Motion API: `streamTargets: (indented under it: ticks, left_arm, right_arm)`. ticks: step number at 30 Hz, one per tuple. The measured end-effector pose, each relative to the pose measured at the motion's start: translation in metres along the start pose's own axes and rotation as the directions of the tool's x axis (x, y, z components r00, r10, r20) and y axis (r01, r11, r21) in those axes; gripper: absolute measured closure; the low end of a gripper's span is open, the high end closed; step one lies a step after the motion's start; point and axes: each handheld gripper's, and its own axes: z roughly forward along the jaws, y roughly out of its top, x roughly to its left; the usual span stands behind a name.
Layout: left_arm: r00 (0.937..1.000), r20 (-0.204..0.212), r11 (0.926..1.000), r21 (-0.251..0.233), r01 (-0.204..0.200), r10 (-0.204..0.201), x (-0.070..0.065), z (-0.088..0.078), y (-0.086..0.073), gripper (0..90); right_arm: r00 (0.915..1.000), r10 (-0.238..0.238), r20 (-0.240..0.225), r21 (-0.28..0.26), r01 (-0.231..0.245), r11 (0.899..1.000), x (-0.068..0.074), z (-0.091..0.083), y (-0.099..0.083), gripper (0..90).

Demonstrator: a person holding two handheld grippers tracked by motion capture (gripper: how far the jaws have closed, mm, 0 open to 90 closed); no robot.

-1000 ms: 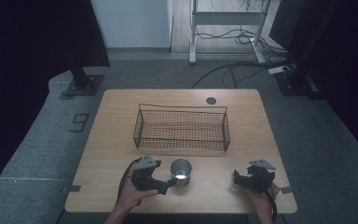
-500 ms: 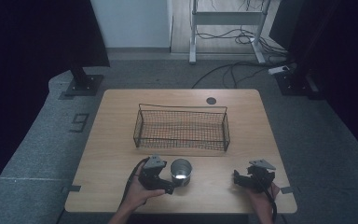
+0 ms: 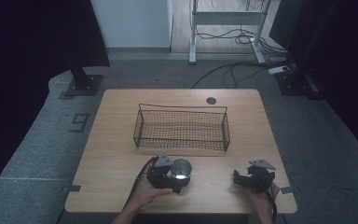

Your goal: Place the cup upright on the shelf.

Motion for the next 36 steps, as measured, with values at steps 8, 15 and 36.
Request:
streamTargets:
  ticks: [8,15,36]
  left_arm:
    - [0.9998,-0.015,0.9999,-0.004,-0.009,0.009,-0.001,0.009,0.002,2.3]
    - [0.9991,-0.041,0.9999,-0.005,-0.013,0.013,-0.003,0.017,0.001,4.9]
    - [0.9978,-0.063,0.9972,-0.071,-0.026,0.021,-0.002,0.007,-0.001,14.9]
  right_arm:
    - [1.0,0.0,0.0,0.0,0.0,1.0,0.0,0.0,0.0,0.7]
    - [1.0,0.0,0.0,0.0,0.0,1.0,0.0,0.0,0.0,0.7]
    - [1.0,0.002,0.003,-0.002,-0.002,1.0,0.0,0.0,0.0,1.1]
